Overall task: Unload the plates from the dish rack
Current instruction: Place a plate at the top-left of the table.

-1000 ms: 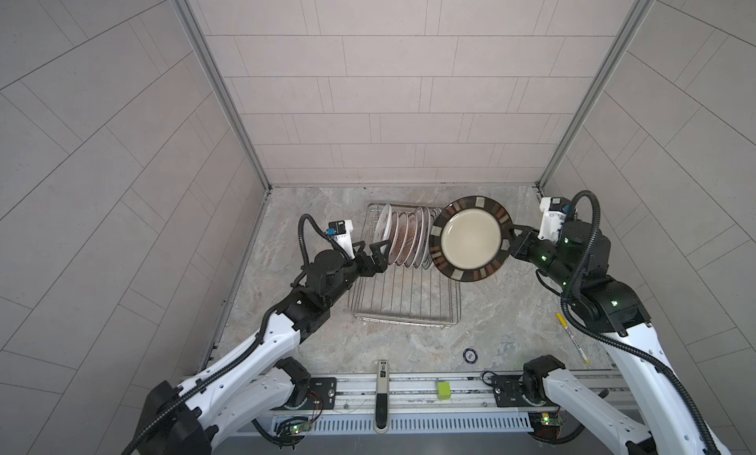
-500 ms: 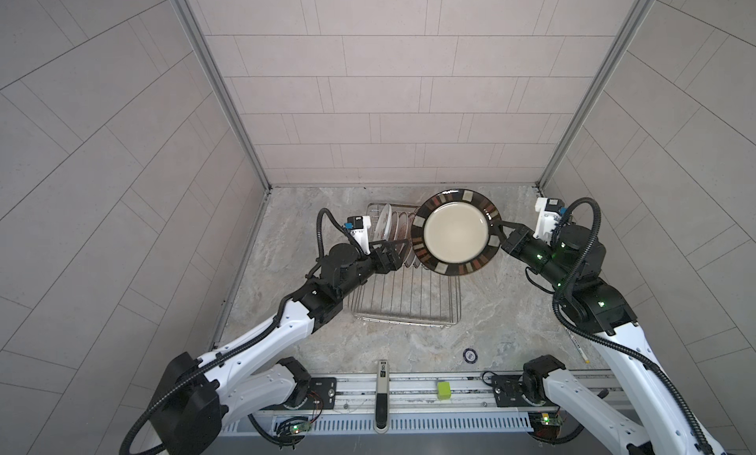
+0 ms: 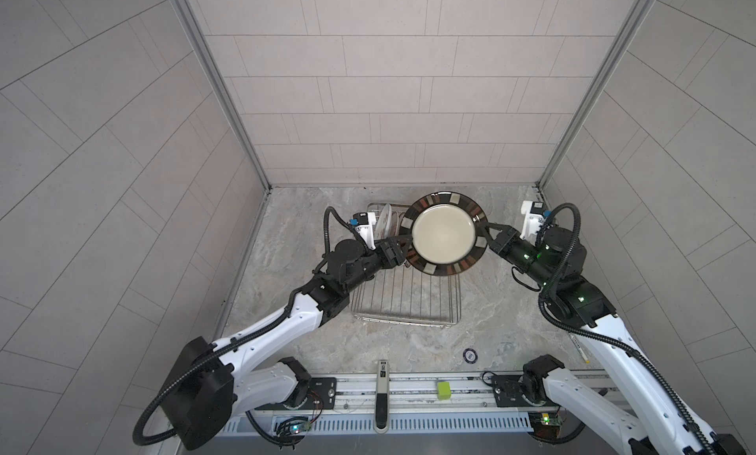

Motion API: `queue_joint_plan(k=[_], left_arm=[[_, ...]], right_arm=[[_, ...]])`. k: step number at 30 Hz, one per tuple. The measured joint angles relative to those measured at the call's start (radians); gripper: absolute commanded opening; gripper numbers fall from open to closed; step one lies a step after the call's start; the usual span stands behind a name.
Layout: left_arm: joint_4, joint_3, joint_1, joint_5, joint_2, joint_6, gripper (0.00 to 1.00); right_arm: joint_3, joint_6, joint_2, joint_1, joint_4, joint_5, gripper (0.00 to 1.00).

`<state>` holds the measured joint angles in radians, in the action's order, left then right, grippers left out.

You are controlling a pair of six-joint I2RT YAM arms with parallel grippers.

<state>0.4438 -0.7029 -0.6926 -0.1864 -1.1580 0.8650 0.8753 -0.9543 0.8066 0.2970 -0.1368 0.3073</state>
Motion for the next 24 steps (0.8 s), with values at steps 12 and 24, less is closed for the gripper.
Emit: queue_joint_plan(k=[12,24], left_arm=[[0.059,-0.01,-0.002,-0.04,-0.029,0.051,0.36],[0.107,-0.011,0.006,-0.034,-0.036,0.164,0.03]], right_arm=[[0.0,0.0,0.015,0.038,0.031,-0.013,0.0],[-0.004,0.037,0.016,0.069,0.051,-0.063,0.0]])
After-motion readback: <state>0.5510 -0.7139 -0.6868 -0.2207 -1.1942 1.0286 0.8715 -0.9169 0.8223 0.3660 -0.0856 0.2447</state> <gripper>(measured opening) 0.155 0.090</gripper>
